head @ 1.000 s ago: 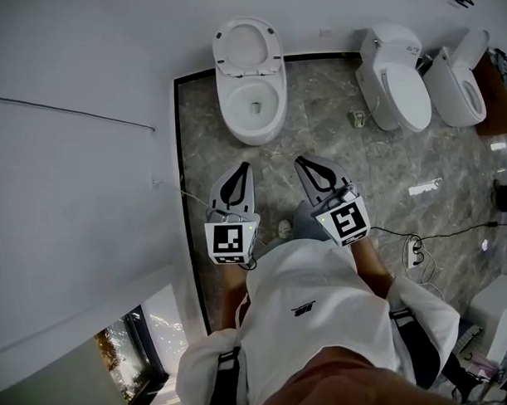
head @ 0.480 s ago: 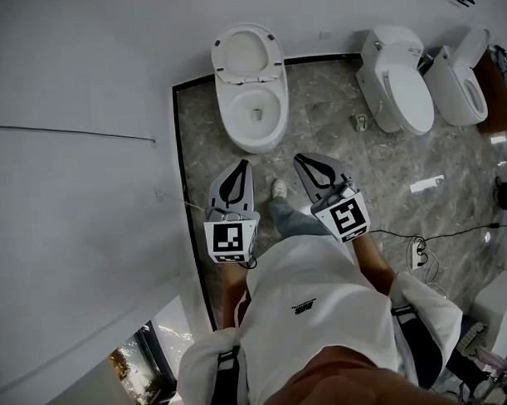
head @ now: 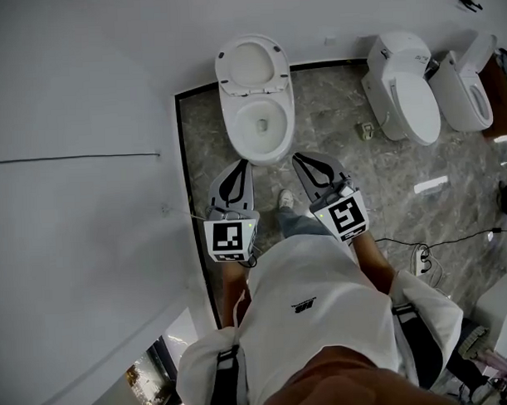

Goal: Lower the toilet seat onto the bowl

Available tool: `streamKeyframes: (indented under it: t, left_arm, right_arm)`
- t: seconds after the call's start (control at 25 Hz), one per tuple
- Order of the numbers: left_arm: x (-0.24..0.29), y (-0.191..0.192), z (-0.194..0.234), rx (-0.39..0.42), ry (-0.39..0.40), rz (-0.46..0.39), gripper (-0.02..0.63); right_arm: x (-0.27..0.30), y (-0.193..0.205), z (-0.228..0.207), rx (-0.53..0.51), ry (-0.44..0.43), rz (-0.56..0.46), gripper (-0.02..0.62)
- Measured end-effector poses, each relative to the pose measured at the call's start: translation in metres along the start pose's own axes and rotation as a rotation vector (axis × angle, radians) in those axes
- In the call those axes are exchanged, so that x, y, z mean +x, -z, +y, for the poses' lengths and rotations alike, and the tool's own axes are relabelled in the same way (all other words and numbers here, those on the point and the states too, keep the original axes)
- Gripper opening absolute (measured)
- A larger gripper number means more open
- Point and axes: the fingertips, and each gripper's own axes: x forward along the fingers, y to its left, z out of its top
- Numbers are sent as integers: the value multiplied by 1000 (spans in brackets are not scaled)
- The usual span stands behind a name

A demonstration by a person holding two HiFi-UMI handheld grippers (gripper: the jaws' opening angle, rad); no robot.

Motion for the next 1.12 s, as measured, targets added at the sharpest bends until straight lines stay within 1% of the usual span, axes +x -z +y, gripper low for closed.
streamKeyframes:
  t: [0.16, 0.28, 0.6, 0.88, 1.12]
  left_arm:
    - [20, -4, 15, 1, 5, 5, 31]
    - [32, 2, 27, -2, 9, 7, 31]
    - [62, 6, 43, -6, 22, 31, 31]
    - [92, 9, 64, 2, 33, 54, 32]
    - [113, 17, 77, -25, 40, 66, 31]
  right_arm:
    - [22, -3, -13, 1, -5, 4, 34]
    - [38, 1, -19, 1, 0, 11, 34]
    - [62, 8, -43, 36, 19, 20, 34]
    - [93, 11, -61, 48, 17, 33, 34]
    - [118, 15, -79, 54, 22, 42, 34]
